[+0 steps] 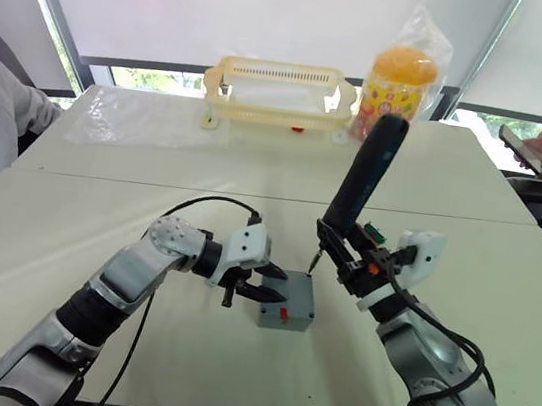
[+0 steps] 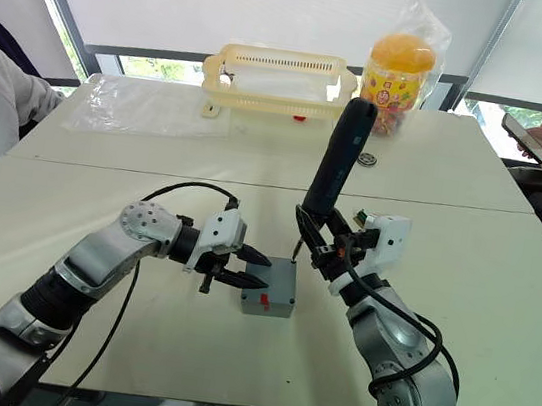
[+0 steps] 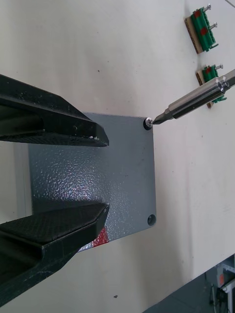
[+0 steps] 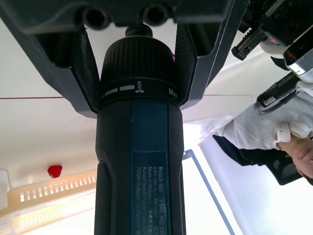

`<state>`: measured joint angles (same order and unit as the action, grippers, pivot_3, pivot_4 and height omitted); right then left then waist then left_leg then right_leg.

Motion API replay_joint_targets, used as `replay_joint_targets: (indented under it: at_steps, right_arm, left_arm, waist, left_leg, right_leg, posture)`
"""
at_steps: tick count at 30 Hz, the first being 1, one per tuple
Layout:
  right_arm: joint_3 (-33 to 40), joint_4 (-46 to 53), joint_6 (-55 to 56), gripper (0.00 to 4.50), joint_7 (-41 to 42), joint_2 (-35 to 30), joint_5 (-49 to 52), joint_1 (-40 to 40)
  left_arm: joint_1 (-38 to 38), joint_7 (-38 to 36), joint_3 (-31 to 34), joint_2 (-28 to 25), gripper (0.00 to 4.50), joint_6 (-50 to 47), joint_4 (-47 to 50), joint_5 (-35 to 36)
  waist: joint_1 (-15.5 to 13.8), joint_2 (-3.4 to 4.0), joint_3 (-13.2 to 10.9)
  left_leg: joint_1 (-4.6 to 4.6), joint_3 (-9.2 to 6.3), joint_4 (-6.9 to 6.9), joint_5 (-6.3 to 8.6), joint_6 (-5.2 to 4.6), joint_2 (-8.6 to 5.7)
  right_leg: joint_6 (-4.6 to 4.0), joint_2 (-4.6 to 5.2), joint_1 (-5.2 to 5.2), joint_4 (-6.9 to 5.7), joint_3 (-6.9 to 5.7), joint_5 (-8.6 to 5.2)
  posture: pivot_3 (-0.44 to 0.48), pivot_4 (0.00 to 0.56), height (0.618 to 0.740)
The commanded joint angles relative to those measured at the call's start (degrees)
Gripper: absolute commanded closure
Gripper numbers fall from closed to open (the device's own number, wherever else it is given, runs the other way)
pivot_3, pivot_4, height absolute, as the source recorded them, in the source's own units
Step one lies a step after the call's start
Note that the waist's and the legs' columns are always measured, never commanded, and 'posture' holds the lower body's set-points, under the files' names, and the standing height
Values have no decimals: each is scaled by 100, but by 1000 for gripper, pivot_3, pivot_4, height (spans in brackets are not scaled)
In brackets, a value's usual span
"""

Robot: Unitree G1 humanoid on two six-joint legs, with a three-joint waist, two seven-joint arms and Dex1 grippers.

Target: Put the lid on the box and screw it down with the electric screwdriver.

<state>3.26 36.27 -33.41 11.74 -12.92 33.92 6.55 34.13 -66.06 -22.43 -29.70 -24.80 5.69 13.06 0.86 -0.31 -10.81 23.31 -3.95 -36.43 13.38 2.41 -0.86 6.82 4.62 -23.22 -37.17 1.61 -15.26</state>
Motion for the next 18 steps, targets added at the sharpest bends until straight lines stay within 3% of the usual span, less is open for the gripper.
replay_joint_targets:
  at_steps: [1, 18]
  right_arm:
    - [5, 341, 203, 2793, 54, -16, 12, 48]
    - [-80, 150, 341, 2793, 186, 10, -263, -44]
  left_arm:
    - [-139, -20, -231, -74, 2690, -134, -94, -208]
    - [-152, 11, -216, -72, 2690, -155, -71, -202]
  waist:
    - [0, 0, 0]
    - [1, 0, 0]
  left_leg:
    - [0, 0, 0, 0, 0, 0]
    - [0, 0, 0, 0, 0, 0]
  right_leg:
    - [0, 0, 0, 0, 0, 0]
    - [0, 0, 0, 0, 0, 0]
  posture:
    - [0, 150, 740]
    - [0, 150, 740]
